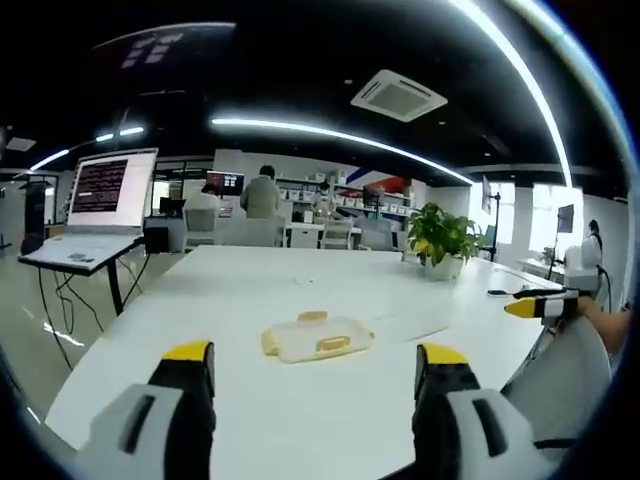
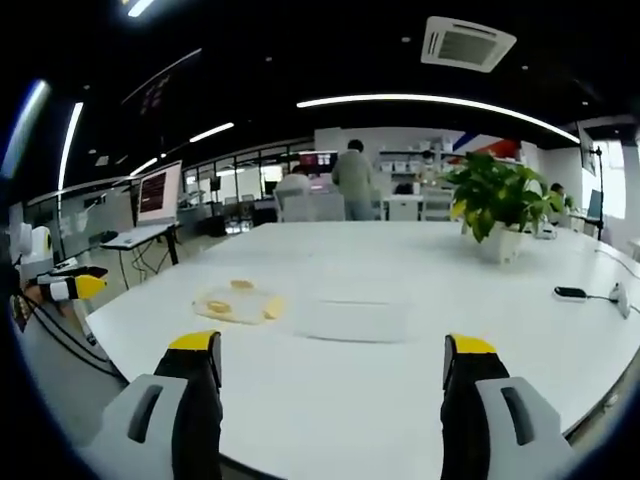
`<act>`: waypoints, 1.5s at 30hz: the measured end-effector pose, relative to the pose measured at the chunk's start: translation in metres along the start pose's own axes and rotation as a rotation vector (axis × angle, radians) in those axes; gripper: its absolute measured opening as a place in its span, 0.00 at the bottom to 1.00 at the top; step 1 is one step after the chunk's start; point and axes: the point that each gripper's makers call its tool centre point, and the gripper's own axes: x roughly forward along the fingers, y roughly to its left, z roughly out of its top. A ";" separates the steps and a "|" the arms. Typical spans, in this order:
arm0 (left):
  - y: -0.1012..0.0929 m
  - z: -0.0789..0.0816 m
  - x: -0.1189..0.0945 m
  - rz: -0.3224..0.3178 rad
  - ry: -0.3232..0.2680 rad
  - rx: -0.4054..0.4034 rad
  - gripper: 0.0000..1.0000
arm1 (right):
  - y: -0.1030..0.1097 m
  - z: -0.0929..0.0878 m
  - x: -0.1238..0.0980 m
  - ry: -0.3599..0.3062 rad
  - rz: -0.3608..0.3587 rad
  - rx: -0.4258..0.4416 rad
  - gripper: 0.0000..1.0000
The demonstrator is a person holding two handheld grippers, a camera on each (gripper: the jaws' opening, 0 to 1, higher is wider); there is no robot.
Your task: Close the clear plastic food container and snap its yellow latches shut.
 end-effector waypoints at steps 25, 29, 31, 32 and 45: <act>0.002 -0.008 0.005 -0.005 0.034 0.007 0.79 | 0.000 -0.001 0.000 0.005 0.004 0.005 0.88; 0.003 -0.008 0.005 -0.002 0.033 0.005 0.79 | 0.001 -0.001 0.000 0.008 0.008 0.003 0.88; 0.003 -0.010 0.005 -0.001 0.040 0.007 0.79 | 0.001 -0.001 0.000 0.009 0.011 0.004 0.88; 0.003 -0.010 0.006 -0.002 0.043 0.007 0.79 | 0.001 -0.001 0.000 0.009 0.011 0.005 0.88; 0.004 -0.011 0.006 -0.001 0.044 0.011 0.79 | 0.001 0.000 0.001 0.004 0.010 0.009 0.88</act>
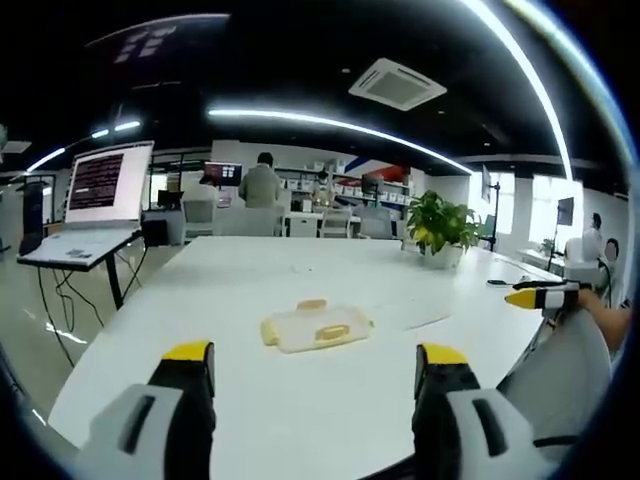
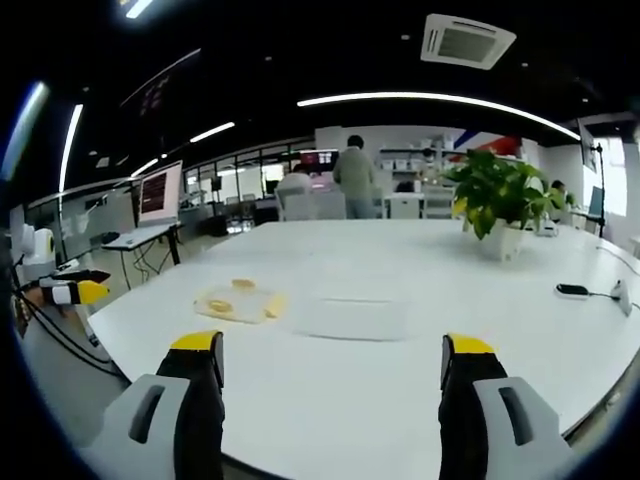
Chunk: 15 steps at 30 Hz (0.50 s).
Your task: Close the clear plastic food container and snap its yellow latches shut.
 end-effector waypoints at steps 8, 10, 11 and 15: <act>0.000 0.000 -0.001 0.001 0.000 0.000 0.78 | -0.001 -0.001 0.000 0.003 -0.002 -0.001 0.87; 0.000 -0.001 -0.002 0.002 0.005 0.002 0.78 | 0.000 -0.001 0.000 0.003 0.000 0.001 0.87; 0.000 0.000 -0.002 0.002 0.003 0.002 0.78 | -0.001 -0.001 0.000 0.003 0.000 0.000 0.87; -0.001 -0.001 -0.002 0.001 0.008 0.004 0.79 | 0.000 -0.001 0.000 0.004 0.000 0.000 0.87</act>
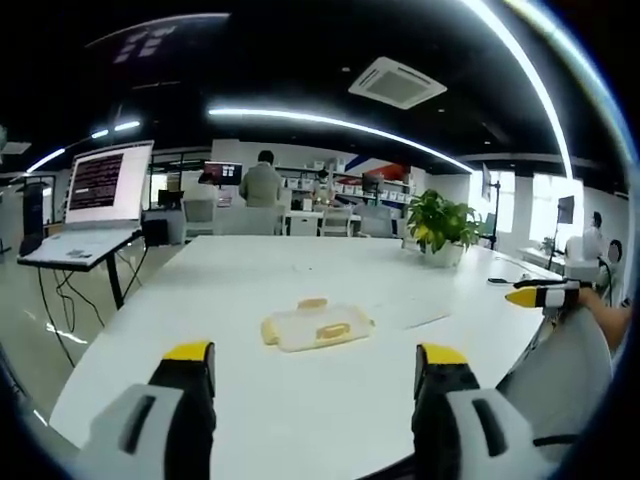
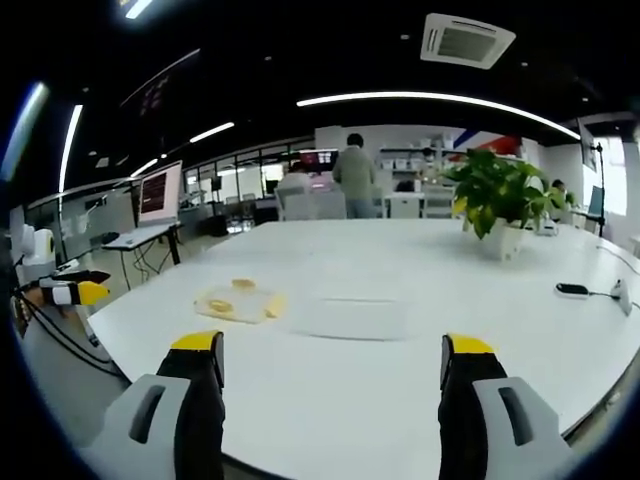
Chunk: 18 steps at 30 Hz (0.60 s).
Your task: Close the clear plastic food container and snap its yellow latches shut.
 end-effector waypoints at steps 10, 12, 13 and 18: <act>-0.003 0.002 0.000 -0.016 0.007 0.017 0.80 | 0.006 -0.001 0.002 0.019 0.028 -0.002 0.94; -0.002 0.000 0.000 -0.018 0.030 0.047 0.79 | 0.007 0.001 0.002 0.016 0.033 -0.004 0.94; 0.002 0.000 0.000 -0.009 0.036 0.067 0.79 | 0.007 0.001 0.002 0.019 0.034 -0.002 0.94; 0.019 0.018 0.004 0.007 0.019 0.077 0.79 | 0.011 0.001 0.004 0.052 0.063 0.010 0.93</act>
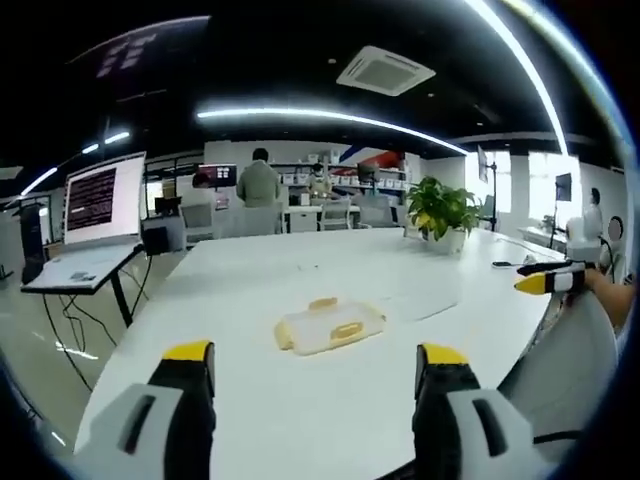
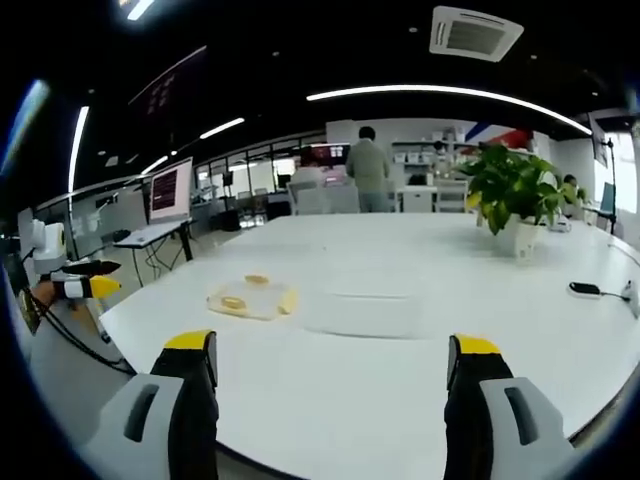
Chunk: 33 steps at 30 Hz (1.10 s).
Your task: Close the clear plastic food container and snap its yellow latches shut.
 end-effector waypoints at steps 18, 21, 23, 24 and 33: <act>0.018 0.033 0.051 -0.076 0.022 0.222 0.69 | 0.003 0.073 0.054 -0.038 0.086 -0.209 0.79; 0.022 0.029 0.061 -0.087 0.052 0.236 0.68 | 0.009 0.070 0.067 0.007 0.121 -0.250 0.80; 0.022 0.026 0.067 -0.104 0.065 0.232 0.68 | 0.014 0.069 0.074 0.016 0.153 -0.248 0.80; 0.023 0.025 0.069 -0.107 0.073 0.231 0.68 | 0.014 0.068 0.078 0.025 0.160 -0.255 0.79; 0.028 0.009 0.100 -0.182 0.177 0.253 0.64 | 0.016 0.057 0.114 0.119 0.207 -0.375 0.74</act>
